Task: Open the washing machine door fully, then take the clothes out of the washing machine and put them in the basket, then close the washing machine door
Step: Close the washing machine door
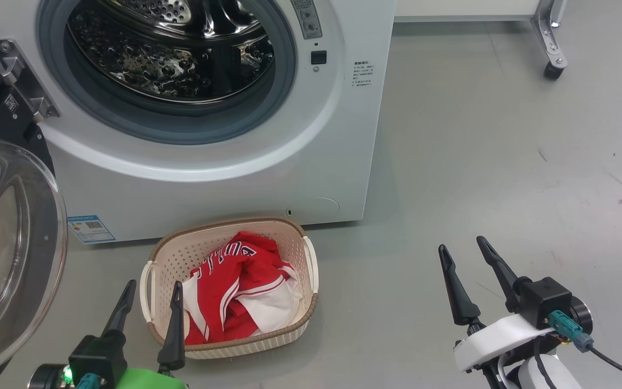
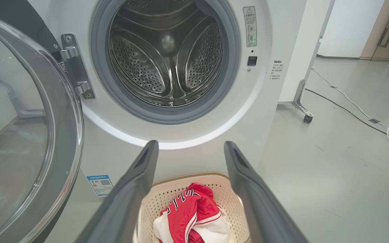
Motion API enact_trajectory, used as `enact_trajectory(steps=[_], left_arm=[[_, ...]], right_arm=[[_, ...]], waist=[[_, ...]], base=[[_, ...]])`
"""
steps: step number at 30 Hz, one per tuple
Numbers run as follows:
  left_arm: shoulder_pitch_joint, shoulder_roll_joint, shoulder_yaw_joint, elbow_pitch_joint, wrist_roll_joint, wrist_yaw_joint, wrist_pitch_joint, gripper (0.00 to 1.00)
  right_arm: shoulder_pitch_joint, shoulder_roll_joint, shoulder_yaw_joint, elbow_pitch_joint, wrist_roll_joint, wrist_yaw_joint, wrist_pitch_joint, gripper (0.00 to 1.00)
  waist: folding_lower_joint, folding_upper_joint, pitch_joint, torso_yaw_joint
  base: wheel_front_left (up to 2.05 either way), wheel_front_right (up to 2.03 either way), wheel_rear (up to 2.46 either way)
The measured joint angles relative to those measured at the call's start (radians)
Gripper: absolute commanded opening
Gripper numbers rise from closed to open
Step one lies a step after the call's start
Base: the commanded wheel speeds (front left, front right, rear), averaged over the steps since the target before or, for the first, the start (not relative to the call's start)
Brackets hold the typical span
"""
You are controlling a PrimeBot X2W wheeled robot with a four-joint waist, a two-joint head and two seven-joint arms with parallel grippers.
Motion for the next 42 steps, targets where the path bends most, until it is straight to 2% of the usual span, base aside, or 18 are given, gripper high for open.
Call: enact_trajectory(steps=[27,34,42], left_arm=[[0.001,0.001,-0.008,-0.008,0.002,0.009,0.007,1.0],[0.0,0.0,-0.017,-0.003,0.002,0.009,0.007,1.0],[0.0,0.0,-0.016,-0.001,0.01,0.016,0.007,1.0]], right_arm=[[0.0,0.001,-0.015,0.001,0.0,-0.001,0.0,1.0],[0.002,0.001,-0.034,0.0,0.0,-0.001,0.0,1.0],[0.007,0.0,-0.035,0.0,-0.004,-0.001,0.0,1.0]], waist=[[0.0,0.0,0.0,0.014],[0.0,0.0,-0.009,0.054],[0.0,0.0,-0.021,0.14]], base=[[0.0,0.0,0.0],[0.0,0.0,0.0],[0.0,0.0,0.0]])
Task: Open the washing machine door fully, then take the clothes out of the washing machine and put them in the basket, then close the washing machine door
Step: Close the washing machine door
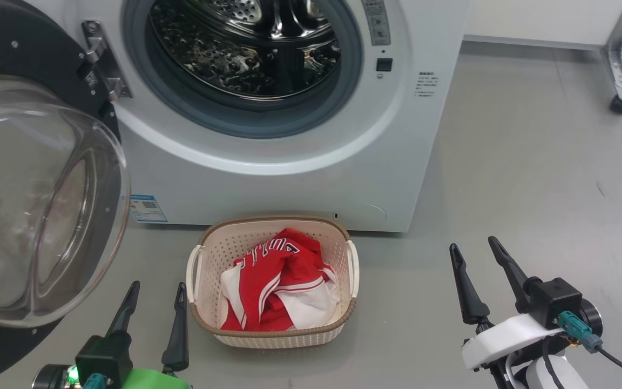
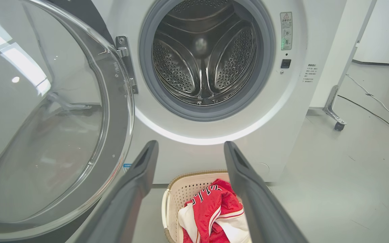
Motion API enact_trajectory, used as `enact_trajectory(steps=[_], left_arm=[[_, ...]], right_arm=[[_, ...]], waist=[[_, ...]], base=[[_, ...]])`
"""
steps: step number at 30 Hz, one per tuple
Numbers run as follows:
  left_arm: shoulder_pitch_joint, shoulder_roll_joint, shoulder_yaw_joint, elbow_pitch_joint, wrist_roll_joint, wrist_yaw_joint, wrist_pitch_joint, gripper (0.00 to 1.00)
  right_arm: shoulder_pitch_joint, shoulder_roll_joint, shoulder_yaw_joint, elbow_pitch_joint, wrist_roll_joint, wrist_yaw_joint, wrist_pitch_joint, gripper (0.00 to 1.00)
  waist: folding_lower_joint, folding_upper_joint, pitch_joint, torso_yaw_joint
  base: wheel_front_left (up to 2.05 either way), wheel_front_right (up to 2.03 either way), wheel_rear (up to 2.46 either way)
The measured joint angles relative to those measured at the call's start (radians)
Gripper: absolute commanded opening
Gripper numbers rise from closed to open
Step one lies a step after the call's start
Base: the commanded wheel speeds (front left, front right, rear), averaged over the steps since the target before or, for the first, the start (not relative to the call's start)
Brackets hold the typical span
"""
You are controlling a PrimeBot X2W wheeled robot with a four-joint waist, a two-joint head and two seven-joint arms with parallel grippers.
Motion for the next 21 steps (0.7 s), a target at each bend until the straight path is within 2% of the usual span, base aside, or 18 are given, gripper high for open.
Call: enact_trajectory(steps=[21], left_arm=[[0.001,-0.004,0.02,0.004,0.007,0.01,-0.001,1.0]], right_arm=[[0.023,0.001,0.014,0.003,0.0,0.009,0.0,1.0]], waist=[[0.0,0.0,-0.028,0.275]], base=[[0.0,0.0,0.0]])
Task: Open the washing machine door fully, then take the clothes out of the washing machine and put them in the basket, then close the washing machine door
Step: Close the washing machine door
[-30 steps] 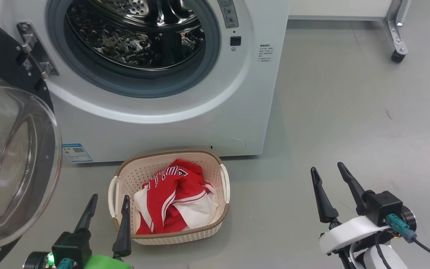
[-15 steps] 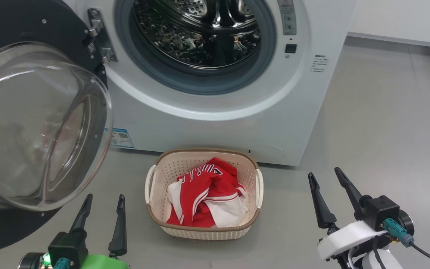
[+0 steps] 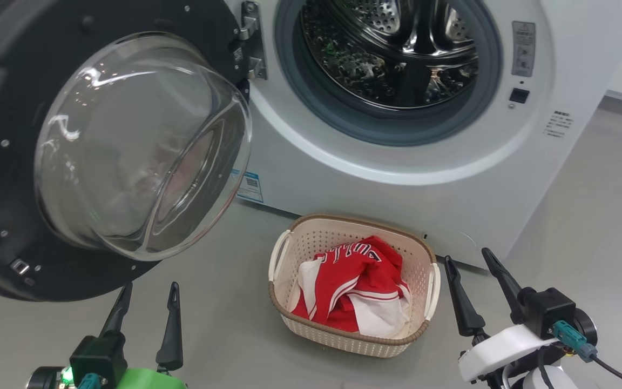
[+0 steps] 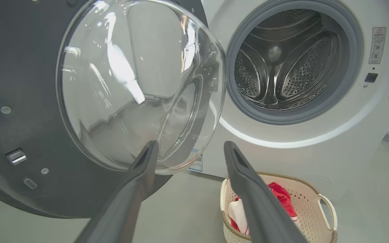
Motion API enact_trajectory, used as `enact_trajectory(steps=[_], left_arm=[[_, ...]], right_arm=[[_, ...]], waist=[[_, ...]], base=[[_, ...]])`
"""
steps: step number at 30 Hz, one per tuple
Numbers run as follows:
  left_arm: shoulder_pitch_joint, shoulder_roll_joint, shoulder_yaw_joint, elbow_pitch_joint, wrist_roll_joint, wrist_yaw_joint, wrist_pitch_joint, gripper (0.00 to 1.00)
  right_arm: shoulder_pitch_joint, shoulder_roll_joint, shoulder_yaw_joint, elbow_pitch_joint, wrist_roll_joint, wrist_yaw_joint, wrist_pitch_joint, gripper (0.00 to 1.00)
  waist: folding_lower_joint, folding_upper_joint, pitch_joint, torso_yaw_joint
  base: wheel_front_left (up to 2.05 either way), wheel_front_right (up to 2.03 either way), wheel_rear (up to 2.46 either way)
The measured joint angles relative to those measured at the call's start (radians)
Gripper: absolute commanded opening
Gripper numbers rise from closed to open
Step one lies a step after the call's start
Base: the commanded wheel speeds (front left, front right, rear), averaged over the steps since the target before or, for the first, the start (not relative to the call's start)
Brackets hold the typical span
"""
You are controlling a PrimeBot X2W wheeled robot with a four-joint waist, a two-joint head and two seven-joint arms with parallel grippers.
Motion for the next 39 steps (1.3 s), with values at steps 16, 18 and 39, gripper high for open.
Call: enact_trajectory(steps=[16,18,39], left_arm=[[0.036,0.0,0.026,-0.003,-0.001,0.005,0.0,1.0],[0.036,0.0,0.026,-0.004,-0.001,0.005,0.0,1.0],[0.035,-0.007,0.031,-0.044,-0.13,-0.027,-0.009,0.0]], right_arm=[[0.013,0.002,0.033,0.008,0.0,0.005,0.0,1.0],[0.013,0.002,0.034,0.009,0.0,0.005,0.0,1.0],[0.013,0.002,0.035,0.013,0.0,0.008,0.0,1.0]], waist=[[0.0,0.0,-0.018,0.124],[0.0,0.0,-0.018,0.126],[0.0,0.0,-0.014,0.137]], base=[[0.0,0.0,0.0],[0.0,0.0,0.0],[0.0,0.0,0.0]])
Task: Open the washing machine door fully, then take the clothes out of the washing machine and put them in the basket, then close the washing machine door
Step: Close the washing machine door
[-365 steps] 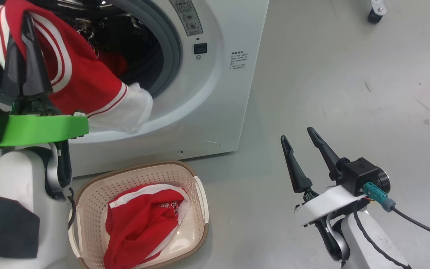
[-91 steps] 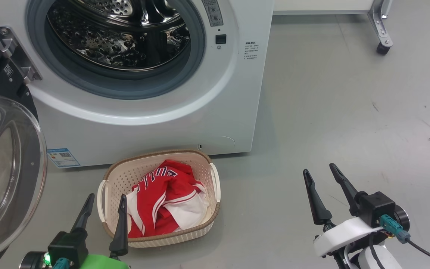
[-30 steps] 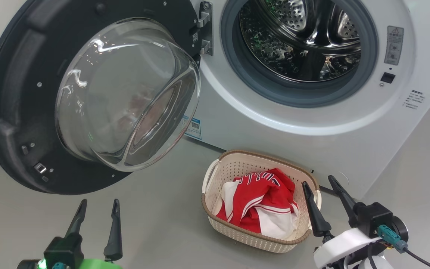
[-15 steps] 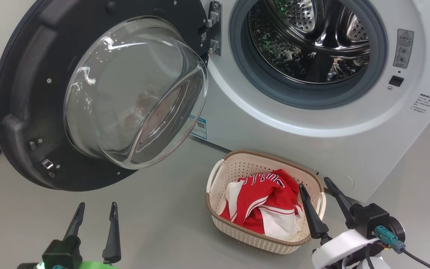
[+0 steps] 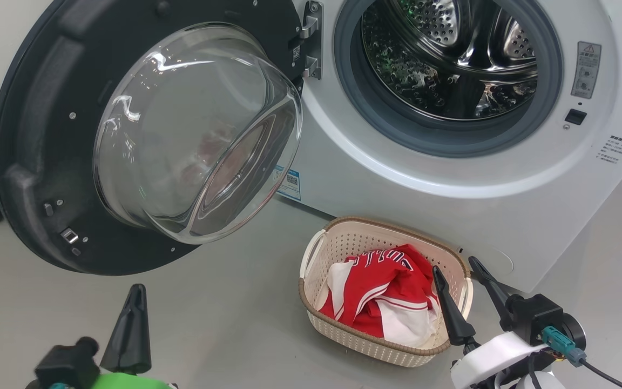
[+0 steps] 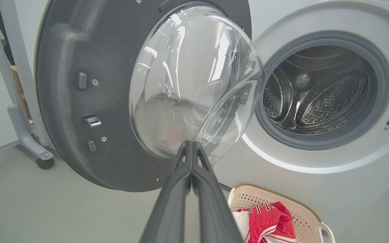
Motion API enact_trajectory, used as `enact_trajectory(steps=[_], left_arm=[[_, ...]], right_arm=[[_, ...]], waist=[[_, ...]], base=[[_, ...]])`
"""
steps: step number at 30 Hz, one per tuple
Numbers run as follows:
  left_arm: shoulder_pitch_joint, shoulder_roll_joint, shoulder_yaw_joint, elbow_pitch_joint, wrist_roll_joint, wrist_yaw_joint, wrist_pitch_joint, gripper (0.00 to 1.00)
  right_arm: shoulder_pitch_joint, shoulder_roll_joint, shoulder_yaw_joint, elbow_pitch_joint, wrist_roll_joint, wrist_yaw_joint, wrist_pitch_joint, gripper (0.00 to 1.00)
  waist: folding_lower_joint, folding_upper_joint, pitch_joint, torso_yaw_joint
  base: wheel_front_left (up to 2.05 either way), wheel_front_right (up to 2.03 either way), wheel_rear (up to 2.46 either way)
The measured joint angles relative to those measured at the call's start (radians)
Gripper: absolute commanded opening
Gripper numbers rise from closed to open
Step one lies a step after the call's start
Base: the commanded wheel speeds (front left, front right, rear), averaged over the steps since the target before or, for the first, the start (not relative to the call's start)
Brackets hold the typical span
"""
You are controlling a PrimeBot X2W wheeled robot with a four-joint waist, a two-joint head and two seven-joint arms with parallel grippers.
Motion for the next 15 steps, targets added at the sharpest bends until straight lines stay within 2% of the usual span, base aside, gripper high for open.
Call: enact_trajectory(steps=[3,7,9,15], left_arm=[[-0.001,-0.008,0.018,-0.033,-0.141,-0.031,-0.008,0.0],[-0.002,-0.01,0.087,-0.077,-0.404,-0.063,-0.017,0.0],[-0.004,-0.009,0.096,-0.109,-0.552,-0.068,-0.032,0.0],[-0.023,-0.01,0.113,-0.202,-0.847,-0.08,-0.082,0.0]], right_arm=[[0.0,0.0,0.0,0.0,0.0,0.0,0.0,1.0],[0.0,0.0,-0.001,0.0,0.0,0.0,0.0,1.0],[0.0,0.0,-0.001,0.0,0.0,0.0,0.0,1.0],[0.0,0.0,-0.002,-0.001,0.0,0.0,0.0,1.0]], waist=[[0.0,0.0,0.001,0.002],[0.0,0.0,0.002,0.004],[0.0,0.0,0.002,0.005],[0.0,0.0,0.005,0.007]], base=[[0.0,0.0,0.0],[0.0,0.0,0.0],[0.0,0.0,0.0],[0.0,0.0,0.0]])
